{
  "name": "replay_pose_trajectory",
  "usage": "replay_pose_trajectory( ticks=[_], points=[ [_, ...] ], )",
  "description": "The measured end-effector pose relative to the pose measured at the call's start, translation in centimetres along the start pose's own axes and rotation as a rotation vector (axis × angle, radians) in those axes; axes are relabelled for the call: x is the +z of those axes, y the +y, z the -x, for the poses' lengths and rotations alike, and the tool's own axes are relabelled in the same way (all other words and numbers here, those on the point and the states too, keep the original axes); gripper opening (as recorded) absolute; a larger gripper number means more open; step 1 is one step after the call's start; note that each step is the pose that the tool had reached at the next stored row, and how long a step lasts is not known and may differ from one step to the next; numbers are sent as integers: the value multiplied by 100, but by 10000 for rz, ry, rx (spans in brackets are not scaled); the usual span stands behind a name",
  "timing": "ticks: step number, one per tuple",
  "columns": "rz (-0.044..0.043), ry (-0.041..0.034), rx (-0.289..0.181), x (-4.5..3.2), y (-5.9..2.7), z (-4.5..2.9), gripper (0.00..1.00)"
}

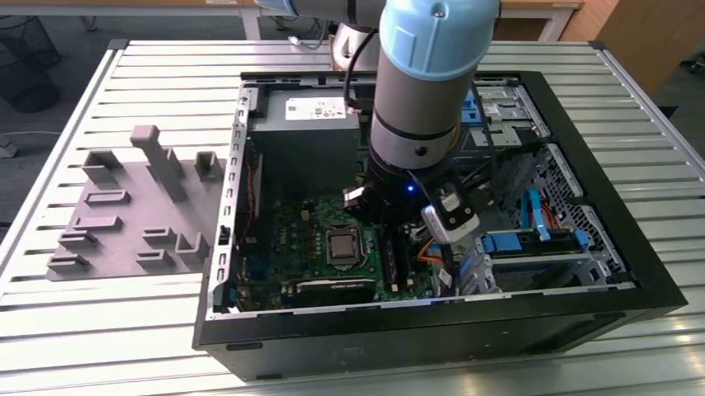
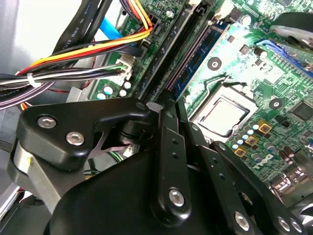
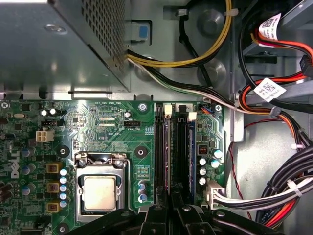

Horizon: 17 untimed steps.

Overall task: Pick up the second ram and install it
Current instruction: 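Insert the second ram into the second slot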

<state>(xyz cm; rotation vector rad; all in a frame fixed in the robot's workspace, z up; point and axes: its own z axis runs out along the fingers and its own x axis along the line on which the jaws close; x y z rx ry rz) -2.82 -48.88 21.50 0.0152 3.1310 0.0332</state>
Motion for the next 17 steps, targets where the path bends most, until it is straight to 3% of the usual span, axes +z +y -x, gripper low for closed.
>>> replay_pose_trajectory(
  ticks=[17],
  points=[
    [-2, -2, 73, 24, 0, 19, 14]
  ],
)
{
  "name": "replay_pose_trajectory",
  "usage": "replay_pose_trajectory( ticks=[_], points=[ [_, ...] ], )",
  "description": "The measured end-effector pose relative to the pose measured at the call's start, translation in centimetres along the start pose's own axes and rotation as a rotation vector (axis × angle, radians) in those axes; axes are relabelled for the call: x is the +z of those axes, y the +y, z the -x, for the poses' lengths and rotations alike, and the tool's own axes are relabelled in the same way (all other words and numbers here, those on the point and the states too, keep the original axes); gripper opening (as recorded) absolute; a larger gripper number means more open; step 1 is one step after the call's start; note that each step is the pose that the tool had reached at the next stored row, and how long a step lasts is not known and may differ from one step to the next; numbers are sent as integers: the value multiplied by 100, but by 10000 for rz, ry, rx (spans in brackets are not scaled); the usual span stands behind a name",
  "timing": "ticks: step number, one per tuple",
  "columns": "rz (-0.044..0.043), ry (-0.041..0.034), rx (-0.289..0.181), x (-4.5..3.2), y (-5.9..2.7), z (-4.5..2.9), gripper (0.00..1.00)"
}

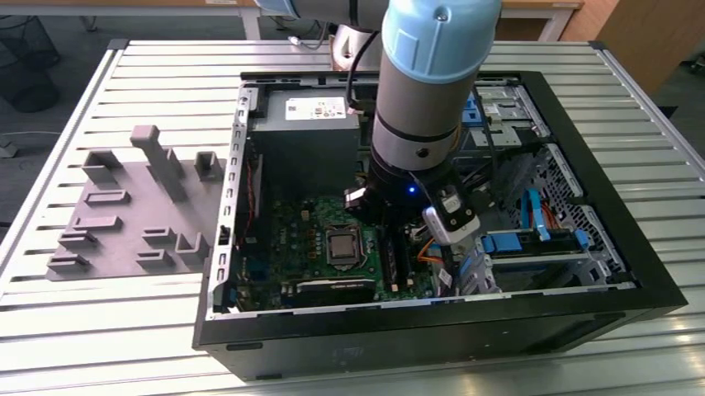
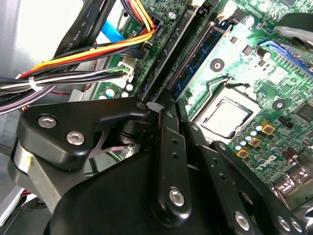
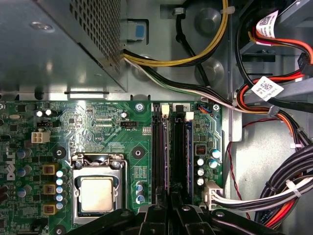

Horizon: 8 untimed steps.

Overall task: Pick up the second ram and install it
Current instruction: 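Insert the second ram into the second slot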

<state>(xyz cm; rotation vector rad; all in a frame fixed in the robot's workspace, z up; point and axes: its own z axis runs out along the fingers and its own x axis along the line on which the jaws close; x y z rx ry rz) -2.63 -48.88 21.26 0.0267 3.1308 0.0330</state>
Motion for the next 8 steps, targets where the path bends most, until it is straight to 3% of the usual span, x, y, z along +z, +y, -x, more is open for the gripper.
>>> replay_pose_trajectory(
  ticks=[8],
  points=[
    [-1, -1, 2, 1, 0, 0, 14]
  ],
)
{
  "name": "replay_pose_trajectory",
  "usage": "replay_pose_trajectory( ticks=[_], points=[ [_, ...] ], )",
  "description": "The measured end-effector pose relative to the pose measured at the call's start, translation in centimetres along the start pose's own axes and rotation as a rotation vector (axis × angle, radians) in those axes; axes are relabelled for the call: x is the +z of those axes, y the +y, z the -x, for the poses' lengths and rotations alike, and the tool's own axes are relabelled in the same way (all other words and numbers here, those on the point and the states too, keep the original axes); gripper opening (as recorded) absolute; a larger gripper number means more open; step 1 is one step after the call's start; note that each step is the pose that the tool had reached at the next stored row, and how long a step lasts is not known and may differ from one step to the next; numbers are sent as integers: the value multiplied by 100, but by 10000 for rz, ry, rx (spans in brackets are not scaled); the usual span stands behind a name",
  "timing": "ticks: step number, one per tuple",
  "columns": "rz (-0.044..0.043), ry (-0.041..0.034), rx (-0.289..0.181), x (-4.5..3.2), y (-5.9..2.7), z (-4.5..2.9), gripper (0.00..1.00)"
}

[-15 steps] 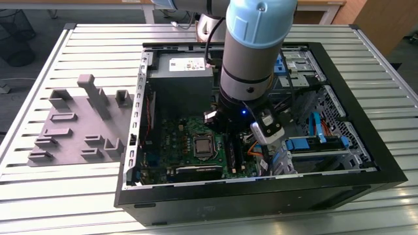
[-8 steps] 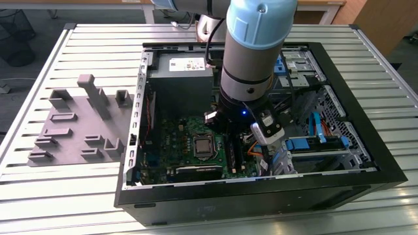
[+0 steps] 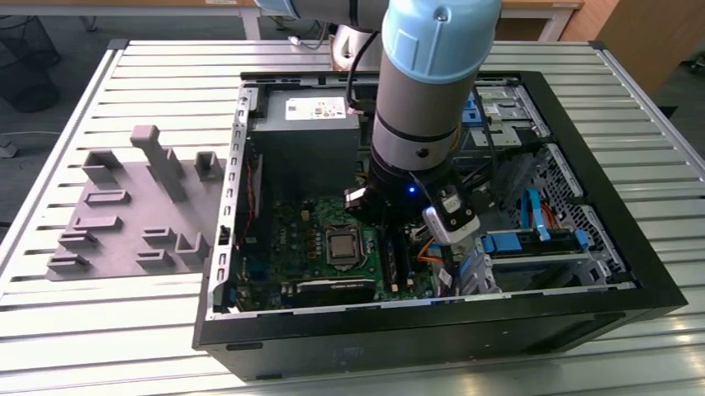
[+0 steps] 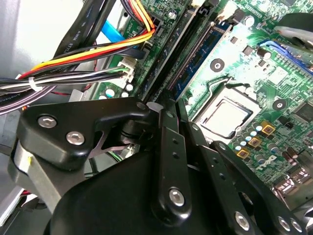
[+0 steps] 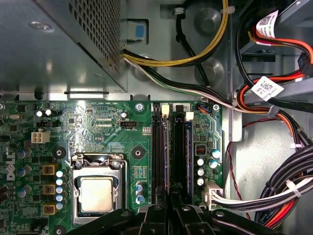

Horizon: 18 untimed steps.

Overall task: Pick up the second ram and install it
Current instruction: 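Insert the second ram into the second slot, then press down the second ram until it locks into place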

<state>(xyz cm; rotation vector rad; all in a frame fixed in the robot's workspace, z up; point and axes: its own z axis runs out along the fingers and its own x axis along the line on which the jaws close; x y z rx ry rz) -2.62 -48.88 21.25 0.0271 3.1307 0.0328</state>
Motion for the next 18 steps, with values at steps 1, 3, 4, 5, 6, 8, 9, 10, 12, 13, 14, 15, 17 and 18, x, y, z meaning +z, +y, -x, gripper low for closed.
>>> replay_pose_trajectory(
  ticks=[1, 3, 4, 5, 6, 8, 9, 10, 12, 13, 14, 15, 17, 18],
  points=[
    [-2, -1, 0, 0, 0, 0, 15],
    [1, 1, 0, 0, 0, 0, 15],
    [2, 0, 0, 0, 0, 0, 22],
    [2, 0, 1, 1, 0, 0, 22],
    [2, 1, 1, 0, 0, 0, 22],
    [3, 0, 1, -7, 0, 0, 22],
    [3, 0, 2, -27, 1, 0, 22],
    [2, 1, 2, -55, 1, 0, 22],
    [2, 3, 2, -107, 2, 1, 22],
    [2, 4, 2, -135, 3, 1, 22],
    [2, 4, 2, -163, 4, 1, 22],
    [0, 6, 2, -186, 4, 2, 22],
    [2, 6, 1, -189, 5, 3, 14],
    [2, 6, 1, -189, 5, 3, 14]
  ],
)
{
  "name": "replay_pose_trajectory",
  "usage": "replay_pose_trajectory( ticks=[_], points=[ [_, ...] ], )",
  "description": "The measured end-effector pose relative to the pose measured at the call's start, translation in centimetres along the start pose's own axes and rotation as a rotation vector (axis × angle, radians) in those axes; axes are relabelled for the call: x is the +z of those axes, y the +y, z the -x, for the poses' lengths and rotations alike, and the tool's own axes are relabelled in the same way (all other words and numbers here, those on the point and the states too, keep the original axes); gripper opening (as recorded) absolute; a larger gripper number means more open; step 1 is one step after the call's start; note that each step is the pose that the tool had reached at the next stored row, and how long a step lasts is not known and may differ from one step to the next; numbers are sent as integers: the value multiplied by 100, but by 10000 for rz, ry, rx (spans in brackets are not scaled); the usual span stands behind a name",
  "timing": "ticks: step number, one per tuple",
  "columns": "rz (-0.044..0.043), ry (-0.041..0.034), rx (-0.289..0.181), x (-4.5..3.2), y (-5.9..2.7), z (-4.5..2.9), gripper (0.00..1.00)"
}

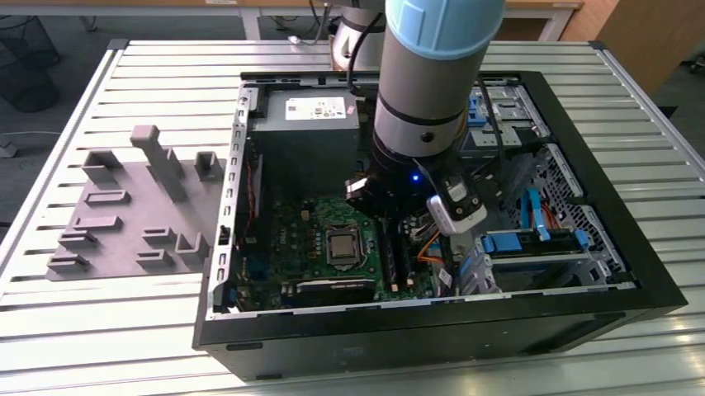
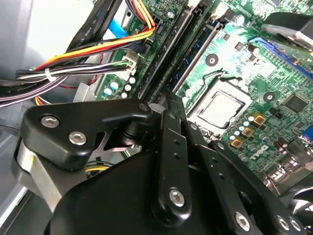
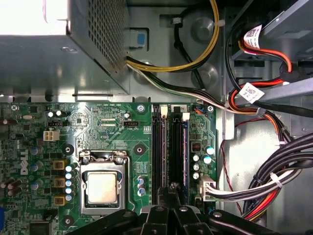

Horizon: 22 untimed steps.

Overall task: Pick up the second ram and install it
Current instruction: 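Press down the second ram until it locks into place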

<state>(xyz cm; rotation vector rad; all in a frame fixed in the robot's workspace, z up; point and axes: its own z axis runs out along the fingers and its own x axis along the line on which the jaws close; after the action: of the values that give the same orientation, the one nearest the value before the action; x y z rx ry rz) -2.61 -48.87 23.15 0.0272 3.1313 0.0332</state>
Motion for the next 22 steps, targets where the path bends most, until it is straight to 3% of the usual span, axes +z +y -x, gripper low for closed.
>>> replay_pose_trajectory(
  ticks=[1, 8, 22],
  points=[
    [0, 0, 1, 0, 0, 0, 11],
    [-1, -1, 1, 15, 0, 4, 11],
    [-6, 1, 0, 158, -4, 3, 11]
  ],
)
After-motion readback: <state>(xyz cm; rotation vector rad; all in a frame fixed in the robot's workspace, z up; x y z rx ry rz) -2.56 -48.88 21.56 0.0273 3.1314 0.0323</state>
